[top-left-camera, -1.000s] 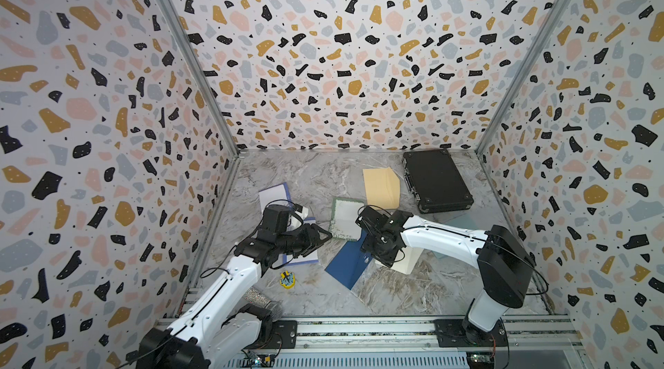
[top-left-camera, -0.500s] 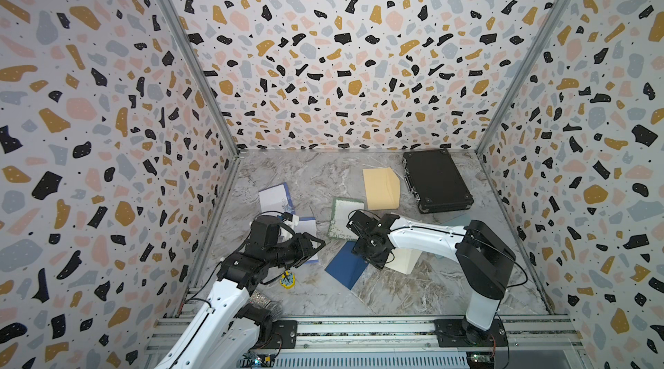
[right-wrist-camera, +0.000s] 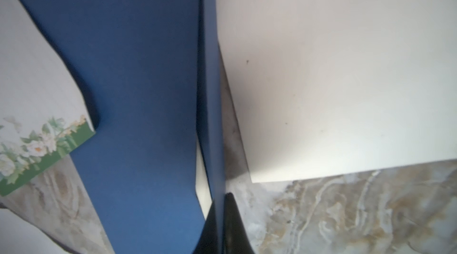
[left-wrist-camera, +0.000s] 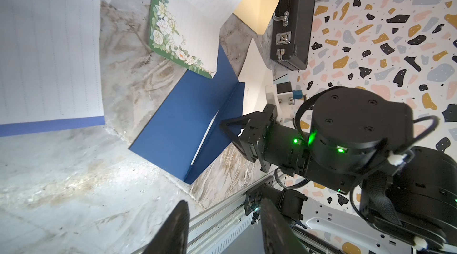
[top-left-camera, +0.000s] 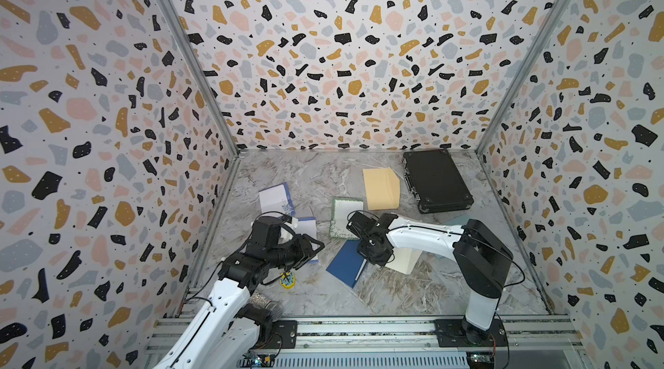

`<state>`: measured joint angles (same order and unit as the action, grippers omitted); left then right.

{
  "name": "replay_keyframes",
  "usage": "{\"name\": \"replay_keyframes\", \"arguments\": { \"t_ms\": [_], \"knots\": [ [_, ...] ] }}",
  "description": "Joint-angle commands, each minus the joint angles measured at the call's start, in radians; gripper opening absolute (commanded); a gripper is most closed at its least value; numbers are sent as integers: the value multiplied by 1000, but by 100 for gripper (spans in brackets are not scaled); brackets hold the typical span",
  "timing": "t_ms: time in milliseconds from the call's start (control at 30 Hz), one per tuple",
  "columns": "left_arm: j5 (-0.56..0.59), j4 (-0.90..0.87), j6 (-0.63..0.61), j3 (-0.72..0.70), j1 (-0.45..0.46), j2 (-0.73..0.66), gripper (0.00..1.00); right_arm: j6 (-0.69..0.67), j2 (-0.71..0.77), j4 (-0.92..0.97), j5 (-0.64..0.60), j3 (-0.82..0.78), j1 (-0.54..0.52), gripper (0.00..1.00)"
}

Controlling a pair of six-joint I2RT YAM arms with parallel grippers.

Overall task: Take the letter paper out of the envelope
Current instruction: Pick up the envelope from the center of the board.

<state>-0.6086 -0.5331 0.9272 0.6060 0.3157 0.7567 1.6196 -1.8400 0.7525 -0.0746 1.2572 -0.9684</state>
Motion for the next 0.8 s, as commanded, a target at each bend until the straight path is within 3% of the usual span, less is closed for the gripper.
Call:
{"name": "replay_keyframes", "arguments": {
  "t_ms": [0, 333, 567, 633, 767],
  "knots": [
    [-16, 7, -22, 4, 5, 7, 48, 29, 52, 146, -114, 54, -4, 0],
    [-39, 80, -4, 9, 5, 70, 49, -62, 132, 392, -252, 154, 7, 0],
    [-85, 168, -9, 34, 19, 155, 61, -178, 261, 466, -411, 172, 22, 0],
    [-108, 186, -30, 45, 19, 179, 64, -302, 284, 462, -452, 208, 33, 0],
    [-167, 254, -44, 72, 19, 239, 65, -749, 335, 339, -443, 286, 44, 0]
  ]
}}
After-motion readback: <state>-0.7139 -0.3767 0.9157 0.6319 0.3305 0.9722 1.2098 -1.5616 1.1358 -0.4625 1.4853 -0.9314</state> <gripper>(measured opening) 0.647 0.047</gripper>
